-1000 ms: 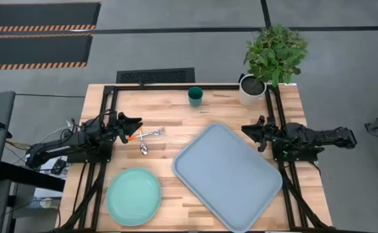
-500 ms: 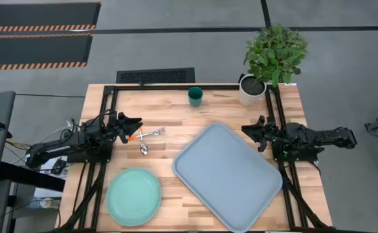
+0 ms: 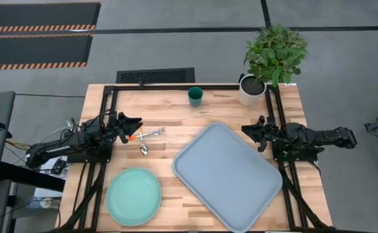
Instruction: Pick and place plate/cup/fork/spoon on tray
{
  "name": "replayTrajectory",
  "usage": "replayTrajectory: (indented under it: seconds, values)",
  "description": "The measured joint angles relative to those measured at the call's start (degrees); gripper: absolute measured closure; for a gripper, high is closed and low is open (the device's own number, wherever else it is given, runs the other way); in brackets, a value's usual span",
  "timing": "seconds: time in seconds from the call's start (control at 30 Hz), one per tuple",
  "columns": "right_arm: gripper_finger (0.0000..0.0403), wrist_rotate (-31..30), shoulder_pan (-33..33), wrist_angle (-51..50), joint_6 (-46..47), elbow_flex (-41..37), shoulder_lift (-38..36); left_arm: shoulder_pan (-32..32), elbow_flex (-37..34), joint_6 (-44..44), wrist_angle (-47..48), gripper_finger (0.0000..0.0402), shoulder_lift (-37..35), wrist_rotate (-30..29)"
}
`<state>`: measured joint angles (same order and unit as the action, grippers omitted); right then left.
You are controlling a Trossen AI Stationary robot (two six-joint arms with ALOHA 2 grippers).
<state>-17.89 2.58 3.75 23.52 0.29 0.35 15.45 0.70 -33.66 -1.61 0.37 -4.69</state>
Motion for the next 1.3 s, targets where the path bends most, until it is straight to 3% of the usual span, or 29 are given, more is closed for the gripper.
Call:
replayTrajectory:
  seconds: [0.63, 0.83, 1.07, 1.3]
  values:
    - [0.0300, -0.1, 0.0, 0.0, 0.0, 0.0, 0.0, 0.0, 0.0, -3.6, -0.2, 0.0217, 0.0, -0.6]
    - [0.0300, -0.3, -0.9, 2.4, 4.8, 0.0, 0.0, 0.0, 0.0, -9.2, -1.4, 0.0217, 0.0, -1.9]
    - [0.0300, -0.3, -0.9, 2.7, 18.7, 0.7, 0.0, 0.0, 0.0, -27.3, -5.5, 0.0217, 0.0, -3.6]
    - [0.0300, 0.3, -0.6, 3.8, 24.6, 0.8, 0.0, 0.0, 0.1, -34.5, -19.3, 0.0217, 0.0, -3.3]
